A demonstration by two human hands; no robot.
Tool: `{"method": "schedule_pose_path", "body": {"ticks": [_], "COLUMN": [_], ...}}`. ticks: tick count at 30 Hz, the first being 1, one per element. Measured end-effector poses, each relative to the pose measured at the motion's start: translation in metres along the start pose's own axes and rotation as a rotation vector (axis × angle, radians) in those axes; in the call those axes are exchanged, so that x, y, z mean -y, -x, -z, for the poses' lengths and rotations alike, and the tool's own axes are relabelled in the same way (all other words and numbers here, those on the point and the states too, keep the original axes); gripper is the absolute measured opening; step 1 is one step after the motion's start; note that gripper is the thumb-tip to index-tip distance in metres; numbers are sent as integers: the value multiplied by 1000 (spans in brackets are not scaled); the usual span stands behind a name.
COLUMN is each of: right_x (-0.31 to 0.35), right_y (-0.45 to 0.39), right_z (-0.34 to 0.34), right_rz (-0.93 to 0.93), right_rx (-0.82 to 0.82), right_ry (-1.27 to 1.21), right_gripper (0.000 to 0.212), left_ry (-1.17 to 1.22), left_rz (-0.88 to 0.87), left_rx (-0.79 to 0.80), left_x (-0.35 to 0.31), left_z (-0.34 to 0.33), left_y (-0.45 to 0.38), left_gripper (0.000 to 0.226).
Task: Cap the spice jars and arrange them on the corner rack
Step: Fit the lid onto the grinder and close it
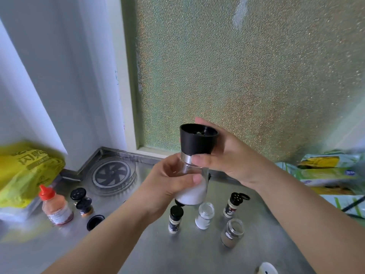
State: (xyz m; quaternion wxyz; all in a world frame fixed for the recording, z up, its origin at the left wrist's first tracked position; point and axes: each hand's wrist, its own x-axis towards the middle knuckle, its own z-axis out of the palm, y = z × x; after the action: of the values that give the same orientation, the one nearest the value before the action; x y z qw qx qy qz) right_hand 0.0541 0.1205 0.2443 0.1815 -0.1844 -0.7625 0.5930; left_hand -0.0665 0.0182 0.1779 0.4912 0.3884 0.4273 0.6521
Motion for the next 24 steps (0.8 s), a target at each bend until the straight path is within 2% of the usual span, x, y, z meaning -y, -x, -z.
{"method": "schedule_pose_path", "body": {"ticks": [2, 5, 6, 8, 10, 12, 14, 16, 20, 22, 24], "right_x": [-5, -19, -21, -21, -16, -7, 1, 3, -11, -14, -8], "right_y": [-3, -6, -6, -8, -10, -8, -5, -4, -12, -14, -14], "right_z": [-6, -22, -26, -26, -15, -6, -4, -10, -34, -37, -31], "right_rz": [66, 102, 109, 110, 75, 35, 26, 55, 94, 95, 92], "right_rx": [-121, -450, -498, -399, -140, 126, 250, 171, -306, -306, -72], "right_ry": [78, 299, 307, 236, 78, -76, -120, -101, 134, 121, 4], "right_gripper": [61, 61, 64, 74, 85, 81, 70, 56, 53, 54, 55], "left_ry": [-34, -221, -235, -196, -97, 19, 94, 84, -228, -211, -94], "left_rz": [-40, -119, -125, -129, -104, -55, -5, -28, -167, -182, -162], "left_rx": [-55, -303, -343, -279, -134, 37, 160, 132, -284, -289, -172], "left_x": [-1, 2, 2, 2, -3, -7, -10, -11, -10, -9, -11], "left_z": [-5, -11, -11, -9, -4, 1, 3, 0, -6, -3, 5], "left_y": [0, -2, -1, -1, 0, 3, 6, 9, 9, 10, 12], "left_gripper": [49, 55, 56, 53, 50, 47, 55, 56, 50, 51, 52]}}
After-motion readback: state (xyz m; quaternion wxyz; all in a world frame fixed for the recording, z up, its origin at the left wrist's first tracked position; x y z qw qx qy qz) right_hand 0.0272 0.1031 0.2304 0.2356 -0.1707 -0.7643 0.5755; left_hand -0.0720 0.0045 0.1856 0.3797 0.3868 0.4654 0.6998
